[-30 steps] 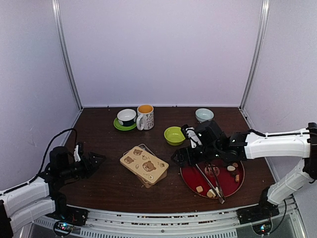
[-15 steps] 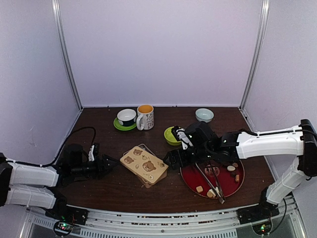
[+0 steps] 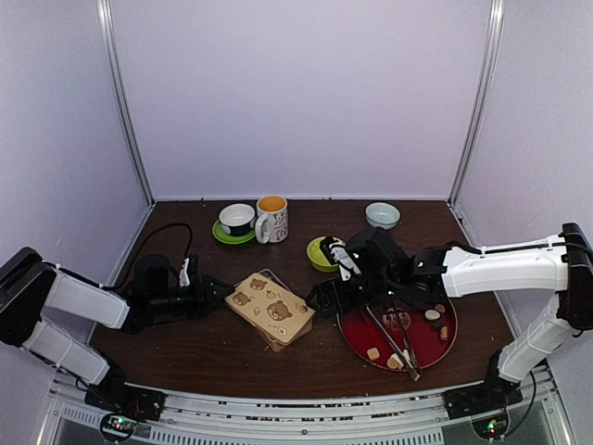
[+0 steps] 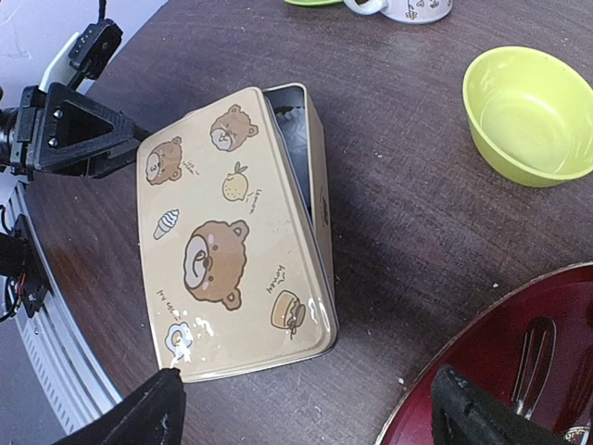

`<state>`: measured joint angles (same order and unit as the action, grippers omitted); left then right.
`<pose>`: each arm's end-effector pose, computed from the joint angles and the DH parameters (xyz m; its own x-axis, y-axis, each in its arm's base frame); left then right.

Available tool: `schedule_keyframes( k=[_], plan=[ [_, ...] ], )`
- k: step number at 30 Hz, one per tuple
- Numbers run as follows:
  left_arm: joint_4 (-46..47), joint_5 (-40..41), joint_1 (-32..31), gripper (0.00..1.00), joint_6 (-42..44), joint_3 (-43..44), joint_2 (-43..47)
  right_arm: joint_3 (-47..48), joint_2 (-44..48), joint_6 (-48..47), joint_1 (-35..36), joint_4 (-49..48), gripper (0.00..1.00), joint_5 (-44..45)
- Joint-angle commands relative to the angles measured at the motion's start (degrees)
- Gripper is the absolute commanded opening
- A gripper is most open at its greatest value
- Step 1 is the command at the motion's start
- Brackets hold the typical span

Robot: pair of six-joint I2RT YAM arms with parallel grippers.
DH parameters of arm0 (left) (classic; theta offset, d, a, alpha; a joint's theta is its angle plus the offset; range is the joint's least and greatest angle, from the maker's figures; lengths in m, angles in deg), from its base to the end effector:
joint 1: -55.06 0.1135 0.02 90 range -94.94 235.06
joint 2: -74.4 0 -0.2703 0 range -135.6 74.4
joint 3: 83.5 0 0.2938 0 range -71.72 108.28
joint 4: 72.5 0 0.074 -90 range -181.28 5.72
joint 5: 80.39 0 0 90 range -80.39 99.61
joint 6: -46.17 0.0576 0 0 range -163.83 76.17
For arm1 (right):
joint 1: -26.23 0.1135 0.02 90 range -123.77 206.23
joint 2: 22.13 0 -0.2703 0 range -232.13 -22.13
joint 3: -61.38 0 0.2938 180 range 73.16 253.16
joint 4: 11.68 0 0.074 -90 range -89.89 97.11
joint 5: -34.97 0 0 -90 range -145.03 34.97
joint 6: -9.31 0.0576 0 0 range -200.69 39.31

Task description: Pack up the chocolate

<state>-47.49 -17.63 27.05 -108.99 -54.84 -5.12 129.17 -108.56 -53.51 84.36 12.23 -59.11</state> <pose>0.2251 -0.1496 0.0968 -0.8706 -0.4508 -0.1969 -0.0212 0.4343 -0.9005 0.1963 0.3235 0.2005 -0.7172 -0.2906 -0.6334 -0.6151 0.6912 0.3793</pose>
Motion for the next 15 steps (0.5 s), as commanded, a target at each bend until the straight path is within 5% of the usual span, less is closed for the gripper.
schedule_keyframes(
  k=[1, 15],
  plan=[
    [1.5, 0.0, -0.4, 0.52, -0.3, 2.0, -1.1, -0.4, 1.1, -0.5, 0.3, -0.7, 0.92, 0.5],
    [2.0, -0.9, -0.3, 0.49, -0.5, 2.0, -5.2, -1.0, 1.4, -0.2, 0.3, -1.1, 0.91, 0.5]
  ],
)
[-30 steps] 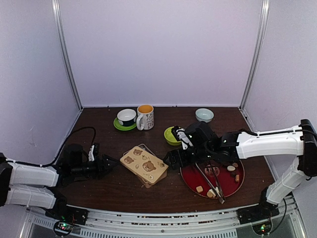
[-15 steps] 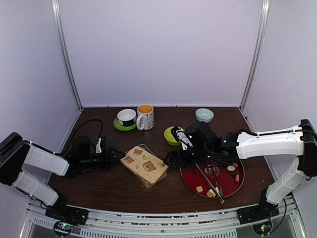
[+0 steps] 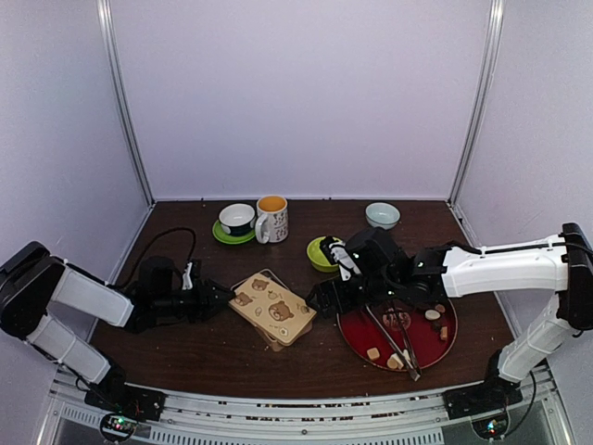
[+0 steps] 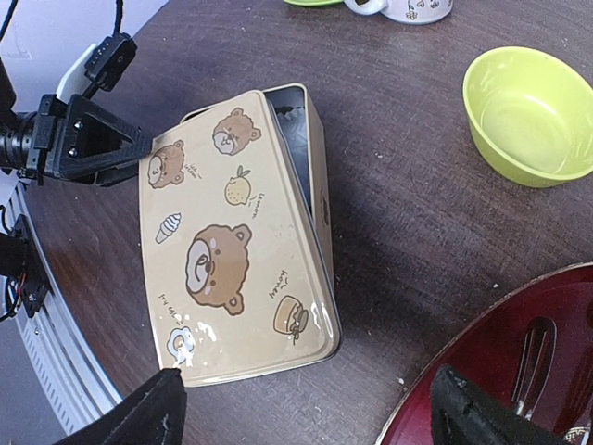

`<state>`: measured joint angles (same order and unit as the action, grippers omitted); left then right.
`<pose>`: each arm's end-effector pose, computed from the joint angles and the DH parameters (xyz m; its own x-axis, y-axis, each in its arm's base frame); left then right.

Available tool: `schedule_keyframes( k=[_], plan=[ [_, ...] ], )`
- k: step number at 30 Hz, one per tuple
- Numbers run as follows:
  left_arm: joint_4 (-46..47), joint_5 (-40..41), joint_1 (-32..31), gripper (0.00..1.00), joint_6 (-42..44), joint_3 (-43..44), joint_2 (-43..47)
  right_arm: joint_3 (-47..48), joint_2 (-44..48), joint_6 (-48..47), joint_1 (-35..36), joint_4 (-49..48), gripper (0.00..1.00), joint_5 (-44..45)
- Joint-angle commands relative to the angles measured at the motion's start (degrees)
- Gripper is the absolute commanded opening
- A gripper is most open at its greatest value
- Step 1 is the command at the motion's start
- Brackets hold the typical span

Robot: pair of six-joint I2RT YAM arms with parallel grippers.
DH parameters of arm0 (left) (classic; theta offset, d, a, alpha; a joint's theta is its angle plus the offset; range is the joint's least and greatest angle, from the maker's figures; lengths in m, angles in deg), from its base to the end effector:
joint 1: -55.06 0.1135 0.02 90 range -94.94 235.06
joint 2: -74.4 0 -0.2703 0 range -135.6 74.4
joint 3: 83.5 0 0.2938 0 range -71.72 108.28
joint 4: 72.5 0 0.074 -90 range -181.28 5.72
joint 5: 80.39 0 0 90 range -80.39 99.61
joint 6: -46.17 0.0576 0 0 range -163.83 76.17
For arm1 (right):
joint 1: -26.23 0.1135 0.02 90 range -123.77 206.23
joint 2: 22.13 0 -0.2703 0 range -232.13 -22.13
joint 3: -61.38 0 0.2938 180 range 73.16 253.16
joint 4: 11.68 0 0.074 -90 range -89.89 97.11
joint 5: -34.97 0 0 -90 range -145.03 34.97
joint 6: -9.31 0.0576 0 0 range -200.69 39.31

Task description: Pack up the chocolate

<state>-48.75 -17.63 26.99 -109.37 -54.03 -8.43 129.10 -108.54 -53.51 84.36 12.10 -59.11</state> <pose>0.2262 -0.1505 0.0841 -0.8810 -0.4474 -0.1541 -0.0782 0.4589 -0.8850 0.1963 0.3235 0.2004 -0.7167 -0.2899 -0.6342 -0.6154 0.6908 0.3797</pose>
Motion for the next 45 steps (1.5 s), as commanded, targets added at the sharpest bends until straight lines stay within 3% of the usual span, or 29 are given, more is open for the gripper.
schedule_keyframes(
  k=[1, 6, 20, 23, 40, 43, 45],
  plan=[
    [4.4, -1.2, -0.2, 0.48, -0.8, 1.1, -2.3, -1.0, 1.3, -0.2, 0.3, -1.1, 0.91, 0.4],
    [4.9, -1.7, -0.3, 0.44, -1.1, 1.9, -3.3, -0.9, 1.2, 0.1, 0.2, -1.3, 0.91, 0.3],
    [8.5, -3.8, -0.2, 0.11, -3.4, 2.3, -3.3, -1.2, 1.2, 0.4, 0.2, -0.8, 0.9, 0.9],
    [6.8, -3.8, -0.2, 0.11, -3.8, 2.7, -0.7, -1.1, 1.6, 0.4, 0.3, -0.4, 0.89, 1.7],
    [-18.8, -3.4, -0.7, 0.08, -0.6, 10.0, 23.9, -1.4, 5.2, 0.3, 0.2, 0.5, 0.89, 6.0],
    [-29.3, -0.7, -0.7, 0.08, 4.0, 14.2, 28.8, -1.2, 5.8, 0.0, 0.2, 0.8, 0.89, 6.7],
    [-40.7, 5.9, -0.7, 0.08, 12.2, 19.7, 31.2, -1.2, 6.2, 0.0, 0.2, 0.8, 0.89, 7.2]
  ],
)
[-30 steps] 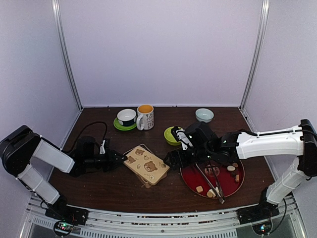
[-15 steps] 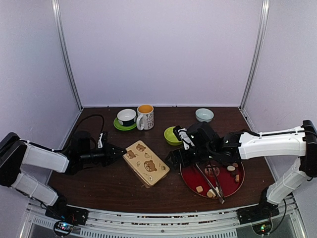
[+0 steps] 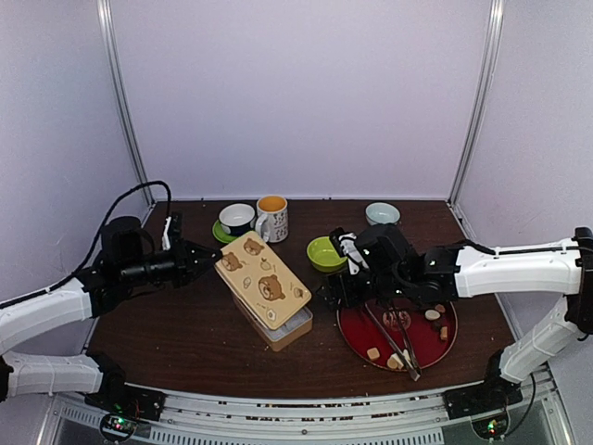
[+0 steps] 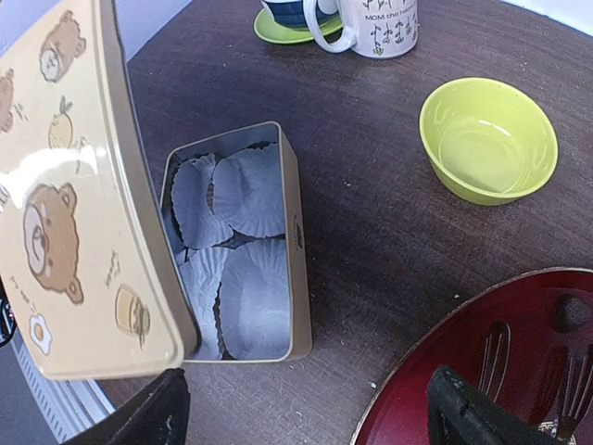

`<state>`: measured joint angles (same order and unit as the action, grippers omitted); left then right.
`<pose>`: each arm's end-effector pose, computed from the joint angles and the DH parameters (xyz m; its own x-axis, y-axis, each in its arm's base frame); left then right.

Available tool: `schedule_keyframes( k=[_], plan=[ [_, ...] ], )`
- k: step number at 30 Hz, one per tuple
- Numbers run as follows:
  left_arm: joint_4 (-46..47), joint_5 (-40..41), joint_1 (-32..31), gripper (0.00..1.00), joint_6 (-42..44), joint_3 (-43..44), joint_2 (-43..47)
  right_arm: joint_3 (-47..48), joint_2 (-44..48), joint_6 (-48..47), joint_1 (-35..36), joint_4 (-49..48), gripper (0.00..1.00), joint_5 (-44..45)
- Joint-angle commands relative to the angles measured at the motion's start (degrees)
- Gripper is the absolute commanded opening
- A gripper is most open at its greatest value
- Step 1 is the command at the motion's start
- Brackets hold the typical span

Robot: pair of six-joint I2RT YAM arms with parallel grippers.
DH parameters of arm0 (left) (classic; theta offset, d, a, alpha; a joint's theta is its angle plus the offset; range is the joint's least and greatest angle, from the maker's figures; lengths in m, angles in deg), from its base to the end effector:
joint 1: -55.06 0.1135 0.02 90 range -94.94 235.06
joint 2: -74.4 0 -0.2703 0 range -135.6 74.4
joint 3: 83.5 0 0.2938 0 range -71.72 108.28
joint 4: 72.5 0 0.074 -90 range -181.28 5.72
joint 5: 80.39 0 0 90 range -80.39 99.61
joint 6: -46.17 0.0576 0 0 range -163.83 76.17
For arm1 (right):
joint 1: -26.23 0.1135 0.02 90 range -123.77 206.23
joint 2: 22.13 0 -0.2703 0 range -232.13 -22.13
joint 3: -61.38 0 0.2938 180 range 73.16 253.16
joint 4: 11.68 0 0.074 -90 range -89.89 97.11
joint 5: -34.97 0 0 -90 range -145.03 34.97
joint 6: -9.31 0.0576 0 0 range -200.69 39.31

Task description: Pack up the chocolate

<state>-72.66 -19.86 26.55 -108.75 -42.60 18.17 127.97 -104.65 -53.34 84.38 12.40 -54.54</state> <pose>0.2261 -0.1551 0.2274 -0.8532 -0.4339 -0.2895 0.1402 0.3438 -0.9285 0.1947 0.3124 0.2163 -0.6900 -0.2401 -0.6828 -0.5955 0.7245 0.3470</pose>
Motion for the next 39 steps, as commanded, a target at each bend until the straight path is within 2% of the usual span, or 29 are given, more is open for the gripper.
schedule_keyframes(
  k=[1, 4, 10, 14, 18, 23, 31, 39],
  plan=[
    [-25.3, 12.2, -0.2, 0.08, 15.3, 10.8, 5.6, -0.1, 2.5, -0.3, 0.2, 0.4, 0.89, 2.8],
    [-36.7, 20.1, -0.3, 0.08, 24.9, 17.0, 6.4, 0.3, 2.9, -0.5, 0.2, 1.2, 0.89, 3.6],
    [-50.6, 32.8, -0.3, 0.07, 37.1, 27.6, 7.2, -0.1, 4.2, -1.1, 0.2, 1.8, 0.89, 3.9],
    [-56.5, 42.6, -0.2, 0.07, 42.1, 31.2, 6.8, -0.2, 4.9, -1.4, 0.2, 2.1, 0.89, 4.6],
    [-57.1, 45.8, -0.2, 0.04, 46.8, 29.3, 5.7, -0.4, 5.1, -1.6, 0.2, 2.0, 0.89, 4.7],
    [-53.9, 47.4, -0.3, 0.03, 47.8, 23.2, 5.5, -0.4, 5.0, -1.7, 0.2, 2.1, 0.89, 4.5],
    [-56.3, 51.8, -3.4, 0.04, 44.8, 23.6, 1.3, -1.1, 5.5, -1.0, 0.2, 1.4, 0.89, 4.4],
    [-62.0, 66.4, -16.1, 0.04, 38.5, 26.7, -7.3, -2.6, 6.1, -0.2, 0.2, 0.3, 0.89, 4.1]
  ],
)
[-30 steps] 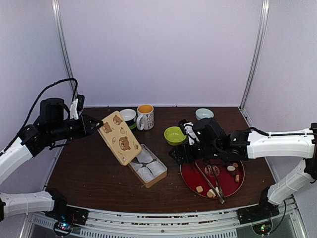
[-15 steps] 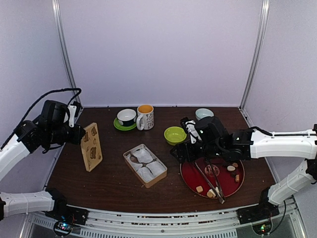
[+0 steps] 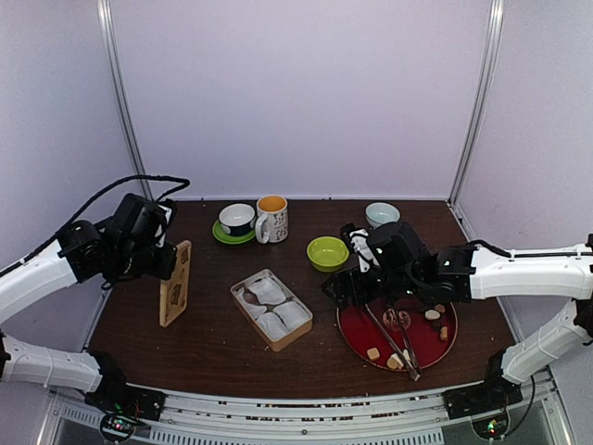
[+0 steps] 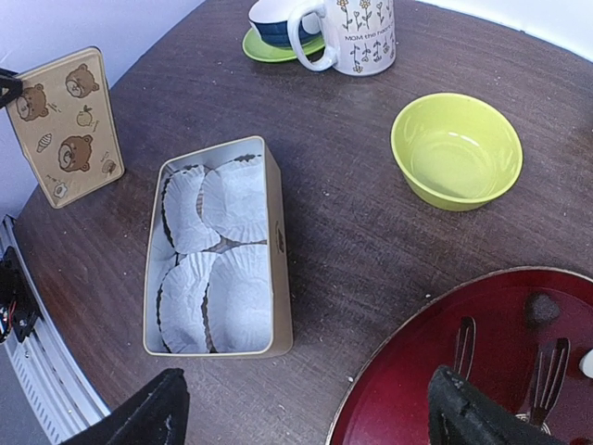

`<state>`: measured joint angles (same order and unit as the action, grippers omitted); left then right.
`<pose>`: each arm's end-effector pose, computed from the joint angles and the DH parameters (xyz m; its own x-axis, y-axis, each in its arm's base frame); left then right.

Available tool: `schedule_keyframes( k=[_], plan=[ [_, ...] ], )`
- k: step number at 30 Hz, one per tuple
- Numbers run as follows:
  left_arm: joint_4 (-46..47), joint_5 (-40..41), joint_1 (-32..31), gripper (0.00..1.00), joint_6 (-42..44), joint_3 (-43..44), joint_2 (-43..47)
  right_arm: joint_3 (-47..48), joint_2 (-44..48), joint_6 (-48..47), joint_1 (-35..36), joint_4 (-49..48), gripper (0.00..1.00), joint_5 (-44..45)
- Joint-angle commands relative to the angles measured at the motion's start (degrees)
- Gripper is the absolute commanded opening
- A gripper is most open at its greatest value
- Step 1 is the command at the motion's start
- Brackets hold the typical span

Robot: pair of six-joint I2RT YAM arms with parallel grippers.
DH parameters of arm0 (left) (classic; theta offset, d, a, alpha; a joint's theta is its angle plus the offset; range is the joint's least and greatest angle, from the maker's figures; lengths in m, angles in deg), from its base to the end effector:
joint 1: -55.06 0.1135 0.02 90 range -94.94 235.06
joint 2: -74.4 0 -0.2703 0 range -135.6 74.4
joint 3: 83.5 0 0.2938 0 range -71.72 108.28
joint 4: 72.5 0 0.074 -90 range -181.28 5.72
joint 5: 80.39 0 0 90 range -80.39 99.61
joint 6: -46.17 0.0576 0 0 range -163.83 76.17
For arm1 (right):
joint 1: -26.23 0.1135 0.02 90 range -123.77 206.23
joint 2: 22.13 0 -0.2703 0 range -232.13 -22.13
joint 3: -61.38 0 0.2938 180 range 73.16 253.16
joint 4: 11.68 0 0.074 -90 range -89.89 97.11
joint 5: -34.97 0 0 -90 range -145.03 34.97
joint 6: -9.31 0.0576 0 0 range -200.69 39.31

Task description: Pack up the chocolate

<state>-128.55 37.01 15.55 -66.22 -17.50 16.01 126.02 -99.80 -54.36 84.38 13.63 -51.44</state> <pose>0.2117 -0.1402 0.2890 -0.6592 0.1053 -0.7446 0.0846 0.9942 0.0657 0.1886 0.2968 0.2298 -0.6579 -0.2202 -0.7202 -0.5914 0.7431 0.3131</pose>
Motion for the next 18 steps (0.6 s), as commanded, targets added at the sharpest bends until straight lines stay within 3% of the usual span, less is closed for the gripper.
schedule_keyframes(
  k=[1, 5, 14, 18],
  plan=[
    [-7.0, 11.7, -7.0, 0.05, -5.0, 2.2, -6.2, -0.7, 1.2, 0.8, 0.2, -0.9, 0.89, 1.0],
    [-8.7, 18.4, -14.4, 0.08, -8.5, 3.5, -9.4, -0.5, 1.3, 1.0, 0.2, -0.9, 0.9, 1.1],
    [-11.6, 22.8, -25.7, 0.09, -18.9, 5.4, -18.6, -0.7, 1.2, 1.3, 0.2, -0.9, 0.89, 1.2],
    [-12.5, 21.2, -28.7, 0.09, -22.4, 5.7, -22.0, -1.1, 1.3, 1.5, 0.2, -1.3, 0.9, 1.3]
  ],
)
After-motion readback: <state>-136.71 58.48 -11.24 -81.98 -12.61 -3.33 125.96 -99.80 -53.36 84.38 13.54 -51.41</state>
